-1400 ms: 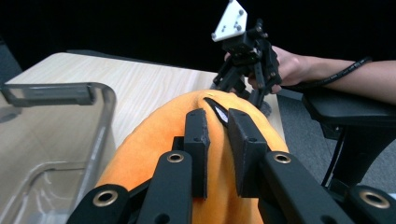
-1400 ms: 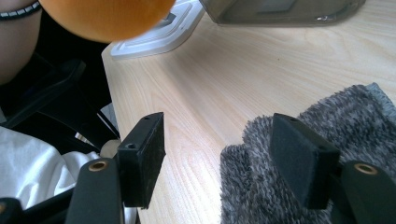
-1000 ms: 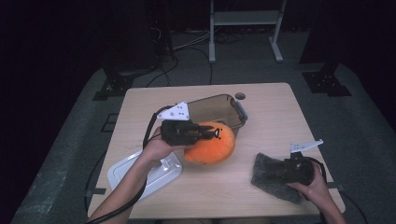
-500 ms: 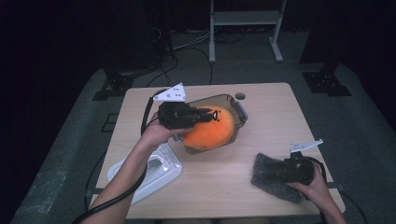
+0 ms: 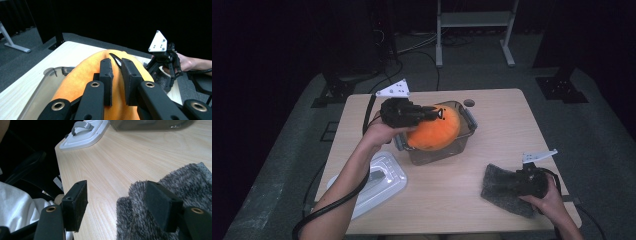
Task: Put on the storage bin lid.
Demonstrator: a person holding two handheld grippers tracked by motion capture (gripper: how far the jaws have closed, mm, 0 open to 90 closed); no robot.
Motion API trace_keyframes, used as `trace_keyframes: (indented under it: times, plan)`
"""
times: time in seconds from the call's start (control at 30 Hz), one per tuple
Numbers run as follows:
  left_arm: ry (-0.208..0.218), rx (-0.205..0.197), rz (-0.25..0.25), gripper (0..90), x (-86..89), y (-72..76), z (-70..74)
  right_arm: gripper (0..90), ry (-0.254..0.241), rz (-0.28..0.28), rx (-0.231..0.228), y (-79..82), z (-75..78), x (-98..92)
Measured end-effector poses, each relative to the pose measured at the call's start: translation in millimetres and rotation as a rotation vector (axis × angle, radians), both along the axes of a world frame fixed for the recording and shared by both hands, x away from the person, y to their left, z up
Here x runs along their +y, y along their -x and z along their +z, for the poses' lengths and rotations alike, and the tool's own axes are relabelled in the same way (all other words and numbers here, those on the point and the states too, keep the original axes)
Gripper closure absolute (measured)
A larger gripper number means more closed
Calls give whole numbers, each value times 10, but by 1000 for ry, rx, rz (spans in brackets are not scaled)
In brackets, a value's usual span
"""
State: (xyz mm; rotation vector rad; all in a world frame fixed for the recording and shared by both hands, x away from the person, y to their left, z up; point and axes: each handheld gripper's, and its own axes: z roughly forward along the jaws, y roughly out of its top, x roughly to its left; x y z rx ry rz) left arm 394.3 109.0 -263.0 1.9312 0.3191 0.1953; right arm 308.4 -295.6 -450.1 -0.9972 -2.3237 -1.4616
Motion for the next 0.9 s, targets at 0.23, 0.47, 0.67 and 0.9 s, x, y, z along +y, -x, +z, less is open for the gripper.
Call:
trace_keyframes:
  times: [0.23,0.47,0.67,0.9]
  plan:
    - [0,-4,27,801,52,-135,39,333,-3,-1,-5,-6,10,2]
    - [18,5,23,801,95,-246,41,332,-3,0,-3,-7,2,2]
    - [15,1,36,801,123,-341,35,332,-8,-1,0,-15,3,9]
    - [-6,0,42,801,135,-448,22,332,-13,3,-2,-23,3,24]
